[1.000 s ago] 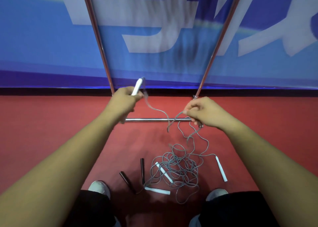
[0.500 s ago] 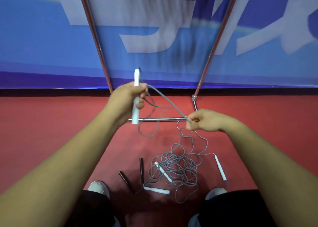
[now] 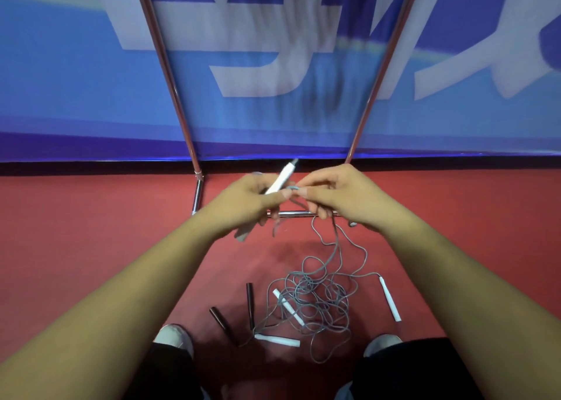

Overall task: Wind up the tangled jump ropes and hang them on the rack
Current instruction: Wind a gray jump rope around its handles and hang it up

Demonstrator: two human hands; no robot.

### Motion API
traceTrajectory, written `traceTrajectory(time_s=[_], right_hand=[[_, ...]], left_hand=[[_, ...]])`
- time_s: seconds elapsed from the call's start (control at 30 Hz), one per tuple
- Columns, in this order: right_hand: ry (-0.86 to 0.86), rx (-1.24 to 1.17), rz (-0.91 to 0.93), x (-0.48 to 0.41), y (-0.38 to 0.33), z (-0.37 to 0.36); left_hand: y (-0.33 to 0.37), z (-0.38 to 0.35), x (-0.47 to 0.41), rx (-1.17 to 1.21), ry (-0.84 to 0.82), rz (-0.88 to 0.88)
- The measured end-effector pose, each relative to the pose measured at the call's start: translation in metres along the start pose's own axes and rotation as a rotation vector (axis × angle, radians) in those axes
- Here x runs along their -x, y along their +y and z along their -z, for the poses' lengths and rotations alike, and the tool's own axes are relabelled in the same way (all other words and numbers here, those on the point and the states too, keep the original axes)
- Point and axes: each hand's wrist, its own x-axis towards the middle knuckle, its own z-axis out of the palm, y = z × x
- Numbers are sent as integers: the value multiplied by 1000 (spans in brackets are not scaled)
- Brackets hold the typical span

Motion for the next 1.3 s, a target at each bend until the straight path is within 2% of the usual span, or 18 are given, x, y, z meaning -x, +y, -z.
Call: traceTrajectory(time_s=[0.03, 0.1, 0.2, 0.27, 0.37, 0.43, 0.5, 0.57, 0.67, 0.73, 0.8, 0.87, 0.93, 1.03, 1.13, 1.23, 1.3], right_hand=[[23, -32, 10, -2, 1, 0], [2, -12, 0, -6, 9, 4], [-190, 200, -170, -4, 39, 16], [-292, 356, -329, 0, 67, 26], [-214, 333, -398, 5, 89, 38], [-56, 243, -331, 1, 84, 40], [30, 245, -243, -3, 68, 40], [53, 296, -141, -6, 47, 33], [6, 268, -63, -6, 23, 13], [-11, 194, -15, -5, 12, 1], [24, 122, 44, -6, 4, -5], [84, 44, 65, -7, 1, -4], [47, 50, 38, -6, 6, 1], [-163, 261, -143, -8, 41, 16], [-252, 420, -337, -6, 79, 37], [-180, 447, -394, -2, 89, 47], [-45, 258, -331, -2, 85, 48]], left_hand=[[0, -2, 1, -34, -16, -4], [-1, -3, -1, 45, 77, 2], [5, 6, -5, 490, 259, -18], [6, 20, -7, 655, 362, -26], [-8, 35, -8, 498, 475, 70], [-22, 38, -10, 323, 582, 193], [-28, 38, -12, 140, 673, 247], [-24, 35, -13, 115, 656, 182], [-6, 20, -9, 213, 435, 88], [2, 6, -3, 182, 273, 65], [5, -4, 2, 118, 135, 23], [5, -8, 2, 72, 75, -8], [7, -7, -1, 197, 124, 0], [8, 8, -6, 539, 277, 17], [3, 23, -5, 566, 364, 10], [-4, 39, -7, 610, 510, 47], [-11, 48, -8, 390, 613, 111]])
